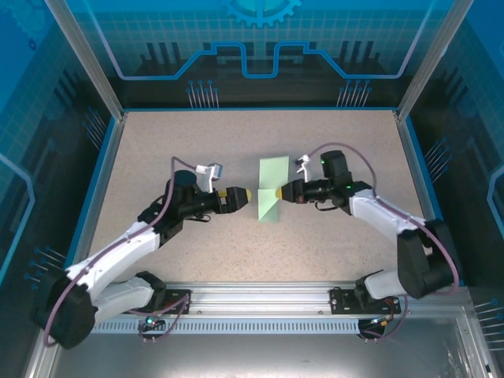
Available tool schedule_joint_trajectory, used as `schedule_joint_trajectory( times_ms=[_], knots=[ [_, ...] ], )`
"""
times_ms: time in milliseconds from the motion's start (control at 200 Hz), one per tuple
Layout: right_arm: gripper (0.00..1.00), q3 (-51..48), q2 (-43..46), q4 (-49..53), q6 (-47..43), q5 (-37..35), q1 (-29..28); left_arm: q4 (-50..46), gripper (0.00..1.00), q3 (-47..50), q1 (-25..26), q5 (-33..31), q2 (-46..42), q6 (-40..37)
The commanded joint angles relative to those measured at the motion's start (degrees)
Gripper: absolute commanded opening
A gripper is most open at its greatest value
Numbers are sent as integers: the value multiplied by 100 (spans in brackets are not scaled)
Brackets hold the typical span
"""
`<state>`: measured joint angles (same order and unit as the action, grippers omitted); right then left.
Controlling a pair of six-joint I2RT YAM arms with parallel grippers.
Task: Fold a paper plane with a square sheet of paper (fold left side to right side)
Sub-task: Turn over the paper at the center of the table.
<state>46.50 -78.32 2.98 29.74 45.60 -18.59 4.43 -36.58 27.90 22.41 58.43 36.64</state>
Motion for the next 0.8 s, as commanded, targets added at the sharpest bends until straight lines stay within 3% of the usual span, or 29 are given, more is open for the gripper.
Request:
schedule_joint_trajectory(
  times_ms=[0,160,490,645,795],
  knots=[
    [8,260,499,123,-87,664,150,18,99,-201,-45,438,-349,304],
    [9,689,991,163,171,1083,142,766,98,-429,28,1186,-296,649],
    [10,959,1444,-131,595,1327,-247,1071,90,-1083,813,1354,234,375],
    [11,1008,1514,-143,661,1326,-388,1416,76,-1097,897,1353,381,537],
    [12,967,1531,-77,673,1297,-403,1462,49,-1078,935,1277,355,543]
  ],
)
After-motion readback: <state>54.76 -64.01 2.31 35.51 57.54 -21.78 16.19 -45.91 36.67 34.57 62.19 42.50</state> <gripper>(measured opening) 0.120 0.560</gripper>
